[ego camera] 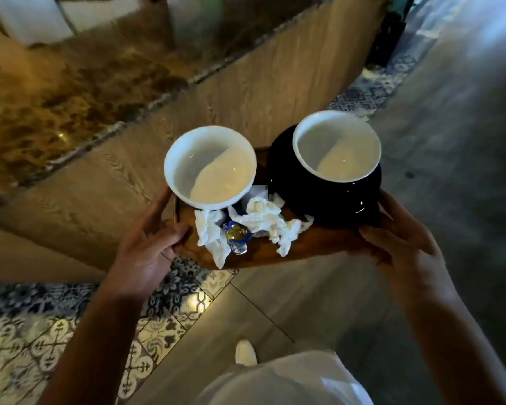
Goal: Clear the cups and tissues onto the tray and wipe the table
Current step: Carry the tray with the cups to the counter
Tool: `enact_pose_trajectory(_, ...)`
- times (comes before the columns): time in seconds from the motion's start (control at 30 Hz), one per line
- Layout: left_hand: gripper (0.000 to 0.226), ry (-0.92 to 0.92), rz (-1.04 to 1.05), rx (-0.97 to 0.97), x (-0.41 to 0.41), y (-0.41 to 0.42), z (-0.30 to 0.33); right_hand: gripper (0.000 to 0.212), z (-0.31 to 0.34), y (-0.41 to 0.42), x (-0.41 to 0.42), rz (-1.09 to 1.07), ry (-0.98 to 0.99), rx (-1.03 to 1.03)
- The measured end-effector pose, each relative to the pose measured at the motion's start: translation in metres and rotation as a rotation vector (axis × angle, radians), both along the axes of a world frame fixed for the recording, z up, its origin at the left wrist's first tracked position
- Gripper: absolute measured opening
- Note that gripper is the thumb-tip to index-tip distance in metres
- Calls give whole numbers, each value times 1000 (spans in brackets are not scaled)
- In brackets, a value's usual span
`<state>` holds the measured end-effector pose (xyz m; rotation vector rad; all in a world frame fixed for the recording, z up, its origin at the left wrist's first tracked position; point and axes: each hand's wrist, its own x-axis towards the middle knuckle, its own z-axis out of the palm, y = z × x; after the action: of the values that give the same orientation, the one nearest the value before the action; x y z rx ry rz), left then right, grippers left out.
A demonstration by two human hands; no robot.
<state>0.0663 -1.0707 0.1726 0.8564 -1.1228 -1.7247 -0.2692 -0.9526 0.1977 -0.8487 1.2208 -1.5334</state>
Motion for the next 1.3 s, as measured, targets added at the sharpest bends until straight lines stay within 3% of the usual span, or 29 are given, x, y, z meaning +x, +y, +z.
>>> enact_pose_trajectory(0.1, 80, -26, 79, 14, 15, -31, 3, 64, -6, -57, 9, 30, 37, 41)
enact_pose_trajectory(0.4, 75, -58, 326, 83, 43, -120, -15, 61, -18, -233, 19, 274, 71, 44)
enact_pose_trajectory(0.5, 106, -31, 398, 124, 54, -146, -14, 67, -15, -289, 29, 366, 52, 37)
enact_pose_trajectory(0.57, 113, -13, 438, 145, 64, -159, -14, 70, -14, -321, 37, 432, 55, 31)
enact_pose_trajectory(0.63, 109, -1, 481, 137, 75, -170, -13, 74, -15, -351, 50, 493, 62, 31)
enact_pose_trajectory(0.73, 84, 13, 590, 111, 96, -184, -12, 77, -13, -386, 79, 537, 55, 57)
enact_pose_trajectory(0.83, 82, 10, 651, 116, 125, -198, -17, 78, -10, -413, 113, 573, 57, 95)
enact_pose_trajectory(1.0, 112, -32, 594, 96, 200, -235, -26, 104, -16, -446, 178, 554, 24, 119)
enact_pose_trajectory(1.07, 105, -11, 587, 83, 231, -253, -21, 108, -19, -454, 209, 554, 3, 120)
enact_pose_trajectory(1.2, 54, -6, 581, 68, 287, -288, 2, 76, -18, -473, 273, 517, -23, 94)
enact_pose_trajectory(1.3, 53, -23, 571, 104, 326, -315, 16, 79, -19, -486, 318, 482, -20, 72)
